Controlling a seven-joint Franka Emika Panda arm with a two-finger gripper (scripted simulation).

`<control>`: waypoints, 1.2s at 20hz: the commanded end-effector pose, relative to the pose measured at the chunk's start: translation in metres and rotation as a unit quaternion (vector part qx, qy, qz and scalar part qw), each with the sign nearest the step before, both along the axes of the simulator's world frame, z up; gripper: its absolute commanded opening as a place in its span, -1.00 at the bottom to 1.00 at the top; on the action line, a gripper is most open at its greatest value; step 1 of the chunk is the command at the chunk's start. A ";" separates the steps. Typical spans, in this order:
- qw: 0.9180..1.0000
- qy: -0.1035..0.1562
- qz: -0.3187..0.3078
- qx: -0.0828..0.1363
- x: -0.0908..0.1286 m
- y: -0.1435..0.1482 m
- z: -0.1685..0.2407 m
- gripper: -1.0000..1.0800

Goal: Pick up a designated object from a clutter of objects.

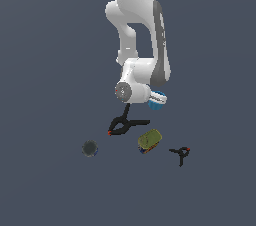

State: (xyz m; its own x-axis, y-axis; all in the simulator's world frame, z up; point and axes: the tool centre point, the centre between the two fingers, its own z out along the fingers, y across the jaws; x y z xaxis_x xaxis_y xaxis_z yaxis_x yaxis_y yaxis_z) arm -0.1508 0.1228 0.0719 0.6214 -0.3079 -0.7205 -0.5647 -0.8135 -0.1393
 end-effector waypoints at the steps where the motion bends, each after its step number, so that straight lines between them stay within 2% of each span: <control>1: 1.000 0.000 0.000 0.000 0.000 0.000 0.001 -1.00; 7: 1.000 0.000 0.000 0.000 0.000 0.004 0.017 -1.00; 12: 1.000 0.001 0.001 0.000 0.001 0.012 0.047 -1.00; 24: 1.000 0.001 0.002 -0.001 0.007 0.044 0.176 -1.00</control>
